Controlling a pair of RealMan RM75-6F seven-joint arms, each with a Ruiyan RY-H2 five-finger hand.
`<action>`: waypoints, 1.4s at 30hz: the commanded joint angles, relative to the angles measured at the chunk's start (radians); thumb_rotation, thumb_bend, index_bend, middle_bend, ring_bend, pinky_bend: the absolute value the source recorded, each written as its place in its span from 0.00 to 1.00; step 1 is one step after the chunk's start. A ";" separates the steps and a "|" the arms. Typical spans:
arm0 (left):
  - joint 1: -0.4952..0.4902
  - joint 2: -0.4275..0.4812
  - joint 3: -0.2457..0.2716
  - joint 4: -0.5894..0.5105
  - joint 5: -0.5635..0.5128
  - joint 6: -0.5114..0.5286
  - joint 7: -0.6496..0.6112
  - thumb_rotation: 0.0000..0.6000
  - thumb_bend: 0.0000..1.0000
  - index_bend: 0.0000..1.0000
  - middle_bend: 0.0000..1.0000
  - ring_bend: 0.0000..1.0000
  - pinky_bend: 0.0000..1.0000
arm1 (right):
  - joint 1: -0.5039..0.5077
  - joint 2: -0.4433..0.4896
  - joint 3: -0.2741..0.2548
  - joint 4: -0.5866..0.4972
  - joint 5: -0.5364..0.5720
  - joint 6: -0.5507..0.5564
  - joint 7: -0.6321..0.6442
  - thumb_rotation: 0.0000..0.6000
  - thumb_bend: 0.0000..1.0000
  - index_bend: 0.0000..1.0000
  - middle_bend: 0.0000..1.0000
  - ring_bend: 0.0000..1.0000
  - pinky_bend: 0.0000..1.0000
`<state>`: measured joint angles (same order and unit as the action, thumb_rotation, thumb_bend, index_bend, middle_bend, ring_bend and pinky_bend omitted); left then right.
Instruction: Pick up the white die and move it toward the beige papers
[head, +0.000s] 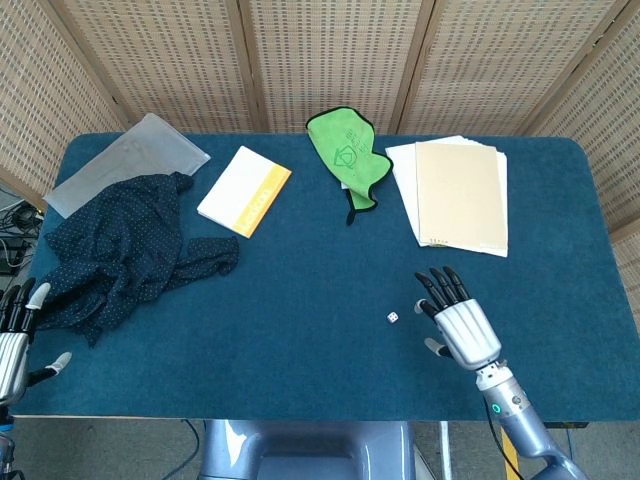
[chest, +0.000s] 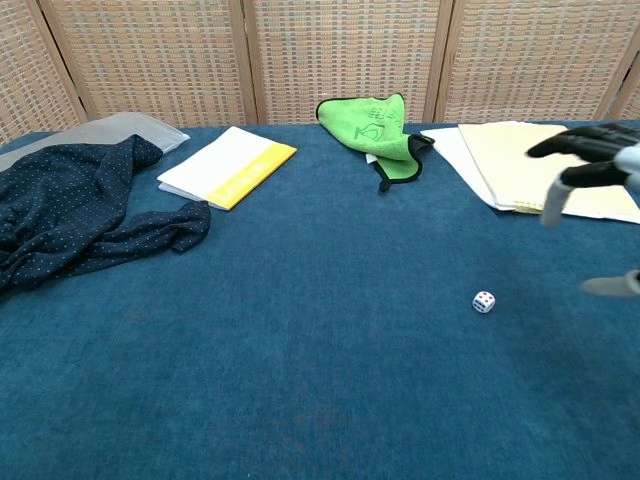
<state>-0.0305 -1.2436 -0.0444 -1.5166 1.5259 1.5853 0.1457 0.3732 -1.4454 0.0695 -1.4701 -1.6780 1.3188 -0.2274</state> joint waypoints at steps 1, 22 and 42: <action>-0.001 0.001 -0.002 0.003 -0.004 -0.003 -0.007 1.00 0.00 0.00 0.00 0.00 0.00 | 0.054 -0.048 0.025 0.025 0.027 -0.088 -0.037 1.00 0.32 0.49 0.19 0.01 0.10; -0.016 -0.005 -0.005 0.022 -0.028 -0.045 -0.023 1.00 0.00 0.00 0.00 0.00 0.00 | 0.210 -0.170 0.054 0.184 0.133 -0.303 -0.089 1.00 0.36 0.53 0.22 0.02 0.10; -0.025 -0.012 -0.004 0.027 -0.038 -0.062 -0.009 1.00 0.00 0.00 0.00 0.00 0.00 | 0.214 -0.157 0.038 0.183 0.207 -0.323 -0.134 1.00 0.33 0.55 0.24 0.03 0.10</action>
<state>-0.0554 -1.2560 -0.0491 -1.4897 1.4878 1.5230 0.1359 0.5894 -1.6058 0.1095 -1.2814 -1.4765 0.9977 -0.3561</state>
